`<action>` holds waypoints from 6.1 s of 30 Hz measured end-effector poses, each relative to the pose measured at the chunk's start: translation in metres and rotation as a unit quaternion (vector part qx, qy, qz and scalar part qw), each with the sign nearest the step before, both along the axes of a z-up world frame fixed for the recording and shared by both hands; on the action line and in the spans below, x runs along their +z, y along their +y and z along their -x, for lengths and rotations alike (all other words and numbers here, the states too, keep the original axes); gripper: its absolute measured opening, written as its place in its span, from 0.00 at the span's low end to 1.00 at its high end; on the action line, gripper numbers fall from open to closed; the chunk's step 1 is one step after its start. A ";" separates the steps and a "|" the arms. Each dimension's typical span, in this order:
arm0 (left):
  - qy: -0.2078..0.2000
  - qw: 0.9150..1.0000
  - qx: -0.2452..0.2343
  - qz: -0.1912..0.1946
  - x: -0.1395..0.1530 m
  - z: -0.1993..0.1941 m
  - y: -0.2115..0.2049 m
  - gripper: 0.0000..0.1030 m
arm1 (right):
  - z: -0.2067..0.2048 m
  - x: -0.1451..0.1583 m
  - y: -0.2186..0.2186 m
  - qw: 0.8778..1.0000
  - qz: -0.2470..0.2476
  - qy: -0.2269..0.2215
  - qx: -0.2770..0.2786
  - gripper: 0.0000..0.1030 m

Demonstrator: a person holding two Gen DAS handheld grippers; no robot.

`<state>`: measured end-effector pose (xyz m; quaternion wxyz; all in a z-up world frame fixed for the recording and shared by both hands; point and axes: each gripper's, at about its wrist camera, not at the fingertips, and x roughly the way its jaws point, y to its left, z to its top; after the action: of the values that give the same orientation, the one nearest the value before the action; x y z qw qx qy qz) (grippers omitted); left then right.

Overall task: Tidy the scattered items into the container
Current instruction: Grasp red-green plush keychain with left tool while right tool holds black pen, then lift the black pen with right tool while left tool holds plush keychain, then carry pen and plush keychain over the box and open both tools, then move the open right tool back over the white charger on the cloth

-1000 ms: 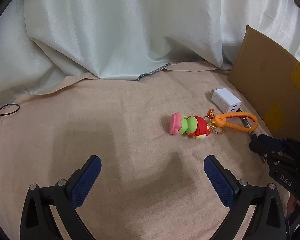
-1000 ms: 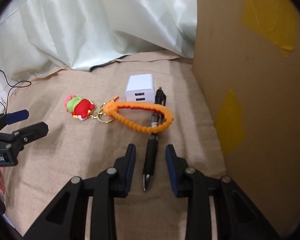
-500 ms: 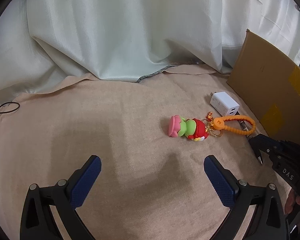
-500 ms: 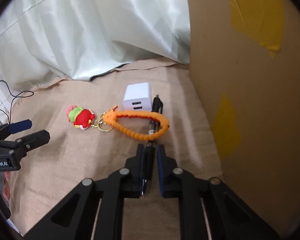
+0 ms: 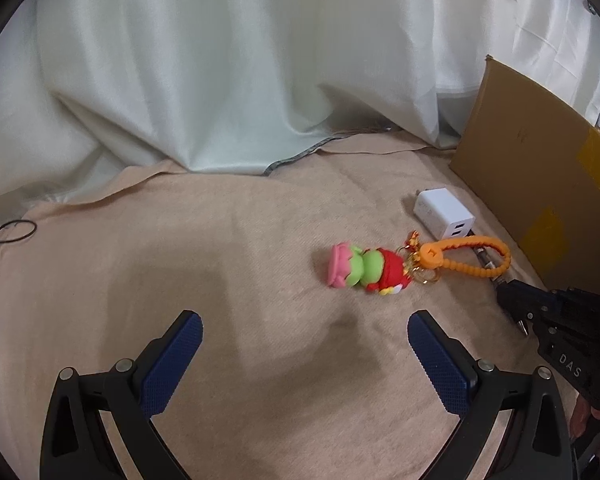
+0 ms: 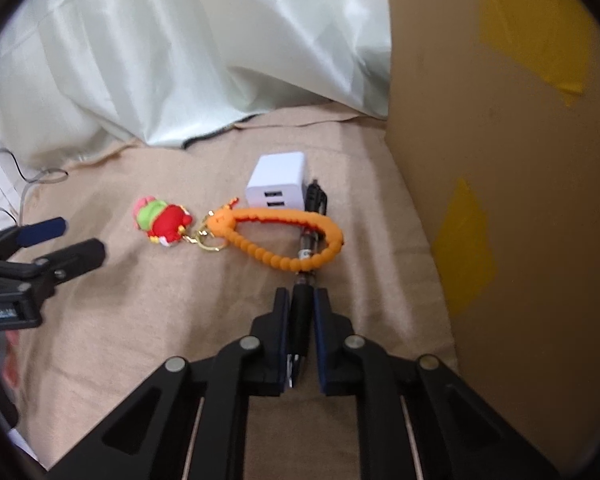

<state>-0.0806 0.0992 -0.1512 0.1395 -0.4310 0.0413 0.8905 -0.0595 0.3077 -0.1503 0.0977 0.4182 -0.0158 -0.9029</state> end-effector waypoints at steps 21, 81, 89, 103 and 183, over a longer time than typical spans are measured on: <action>-0.019 0.999 0.004 0.048 -0.033 0.043 0.048 0.96 | -0.007 0.007 0.009 0.999 0.036 0.013 0.009 0.13; 0.031 0.999 0.006 -0.036 0.020 -0.011 -0.022 0.57 | 0.016 -0.007 -0.025 0.997 -0.011 -0.032 0.068 0.13; 0.043 0.998 0.008 -0.039 0.034 -0.016 -0.025 0.57 | 0.003 0.029 -0.018 0.998 0.011 0.020 0.051 0.12; 0.105 0.994 -0.020 -0.024 0.135 -0.022 0.013 0.57 | -0.019 0.101 -0.002 0.995 0.049 0.081 0.038 0.12; 0.047 0.996 0.062 0.033 0.181 0.034 0.078 1.00 | -0.040 0.209 0.071 0.992 -0.019 0.124 -0.021 1.00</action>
<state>-0.1141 0.1773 0.0295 0.0673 -0.3949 0.0503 0.9149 -0.0190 0.3788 0.0586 0.0716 0.3047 0.0047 -0.9497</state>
